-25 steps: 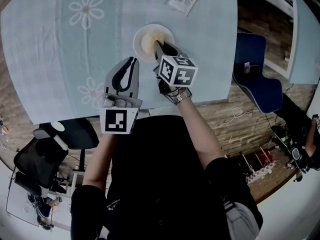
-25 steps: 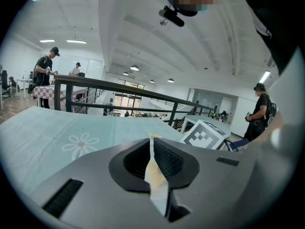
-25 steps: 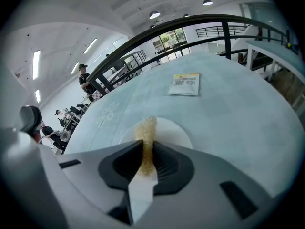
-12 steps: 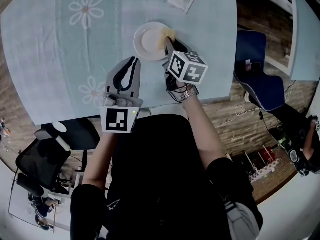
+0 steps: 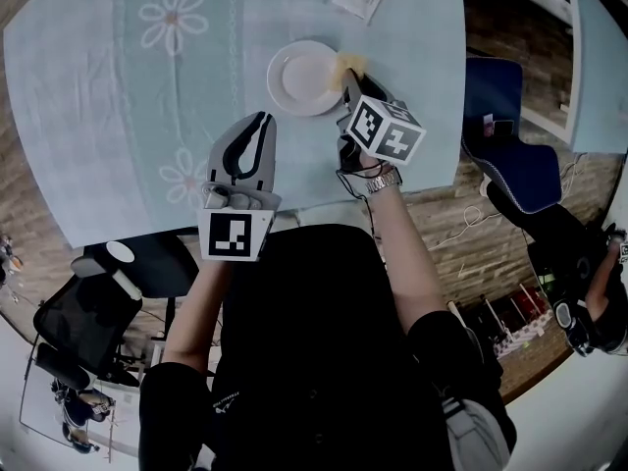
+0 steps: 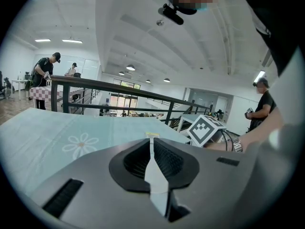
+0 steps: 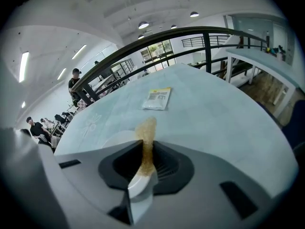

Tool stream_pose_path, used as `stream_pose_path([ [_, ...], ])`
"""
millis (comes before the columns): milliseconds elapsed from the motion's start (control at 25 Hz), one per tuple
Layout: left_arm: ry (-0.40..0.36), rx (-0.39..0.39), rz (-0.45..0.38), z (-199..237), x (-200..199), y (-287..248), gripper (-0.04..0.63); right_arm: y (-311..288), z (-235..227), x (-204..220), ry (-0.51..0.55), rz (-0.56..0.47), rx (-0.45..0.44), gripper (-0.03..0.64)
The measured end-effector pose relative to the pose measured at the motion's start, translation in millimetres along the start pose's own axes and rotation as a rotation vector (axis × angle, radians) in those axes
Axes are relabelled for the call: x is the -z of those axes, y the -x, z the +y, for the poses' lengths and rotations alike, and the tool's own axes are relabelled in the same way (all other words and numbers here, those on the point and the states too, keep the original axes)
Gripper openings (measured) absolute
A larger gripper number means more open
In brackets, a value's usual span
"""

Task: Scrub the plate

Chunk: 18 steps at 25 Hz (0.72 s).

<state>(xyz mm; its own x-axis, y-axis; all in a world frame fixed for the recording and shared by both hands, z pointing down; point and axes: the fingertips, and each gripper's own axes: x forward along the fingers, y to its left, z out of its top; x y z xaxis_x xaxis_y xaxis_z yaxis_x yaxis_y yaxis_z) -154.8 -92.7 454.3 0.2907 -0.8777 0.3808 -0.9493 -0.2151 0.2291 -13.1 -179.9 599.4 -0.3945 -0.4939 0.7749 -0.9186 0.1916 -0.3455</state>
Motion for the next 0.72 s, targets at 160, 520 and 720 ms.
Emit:
stream_pose_path([
  [160, -0.012, 0.005, -0.004, 1, -1, 6, 0.032, 9, -9, -5, 0.000, -0.029, 0.049, 0.060],
  [520, -0.023, 0.010, -0.027, 3, -1, 25, 0.032, 30, 4, -1, -0.011, -0.087, 0.055, 0.060],
  [720, -0.022, 0.017, -0.048, 0, -3, 33, 0.033, 27, 42, 22, -0.066, -0.056, -0.074, 0.060],
])
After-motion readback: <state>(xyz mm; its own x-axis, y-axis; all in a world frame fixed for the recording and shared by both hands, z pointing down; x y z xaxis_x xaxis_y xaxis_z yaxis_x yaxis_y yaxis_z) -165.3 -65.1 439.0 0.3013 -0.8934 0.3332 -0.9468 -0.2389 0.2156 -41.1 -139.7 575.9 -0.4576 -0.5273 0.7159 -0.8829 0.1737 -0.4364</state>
